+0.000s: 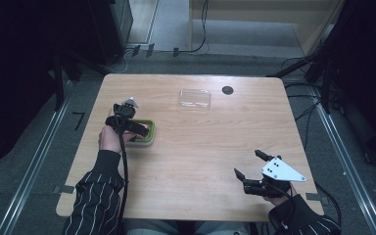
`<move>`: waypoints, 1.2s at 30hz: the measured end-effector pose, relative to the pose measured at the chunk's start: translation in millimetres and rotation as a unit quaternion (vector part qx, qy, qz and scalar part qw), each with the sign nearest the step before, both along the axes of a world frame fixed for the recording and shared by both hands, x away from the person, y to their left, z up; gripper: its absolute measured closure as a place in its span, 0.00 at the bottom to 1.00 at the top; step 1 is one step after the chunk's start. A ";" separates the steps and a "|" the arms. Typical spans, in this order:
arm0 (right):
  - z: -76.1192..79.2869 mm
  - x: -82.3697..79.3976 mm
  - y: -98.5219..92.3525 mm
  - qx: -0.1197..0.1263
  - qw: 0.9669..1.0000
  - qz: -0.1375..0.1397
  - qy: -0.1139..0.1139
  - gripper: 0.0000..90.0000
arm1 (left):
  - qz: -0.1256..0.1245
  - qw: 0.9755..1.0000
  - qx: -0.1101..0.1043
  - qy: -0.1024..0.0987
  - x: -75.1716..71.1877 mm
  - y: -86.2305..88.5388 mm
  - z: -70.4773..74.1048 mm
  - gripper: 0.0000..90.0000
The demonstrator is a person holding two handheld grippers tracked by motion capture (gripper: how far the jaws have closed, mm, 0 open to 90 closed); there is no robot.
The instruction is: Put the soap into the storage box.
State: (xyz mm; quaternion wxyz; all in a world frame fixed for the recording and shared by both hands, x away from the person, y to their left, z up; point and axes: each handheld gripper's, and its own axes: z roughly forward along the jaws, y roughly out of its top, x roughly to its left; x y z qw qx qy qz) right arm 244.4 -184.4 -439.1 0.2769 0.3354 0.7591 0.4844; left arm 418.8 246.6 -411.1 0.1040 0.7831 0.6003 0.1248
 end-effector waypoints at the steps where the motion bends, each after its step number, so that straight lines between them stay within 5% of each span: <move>1: 0.0 -0.1 0.1 0.000 1.000 0.000 0.000 0.15 | -0.001 1.000 0.001 0.001 -0.8 0.1 0.0 0.06; 36: 0.0 0.0 0.2 0.000 1.000 -0.001 0.000 0.15 | -0.012 0.999 0.022 0.034 -57.1 13.3 -9.4 0.00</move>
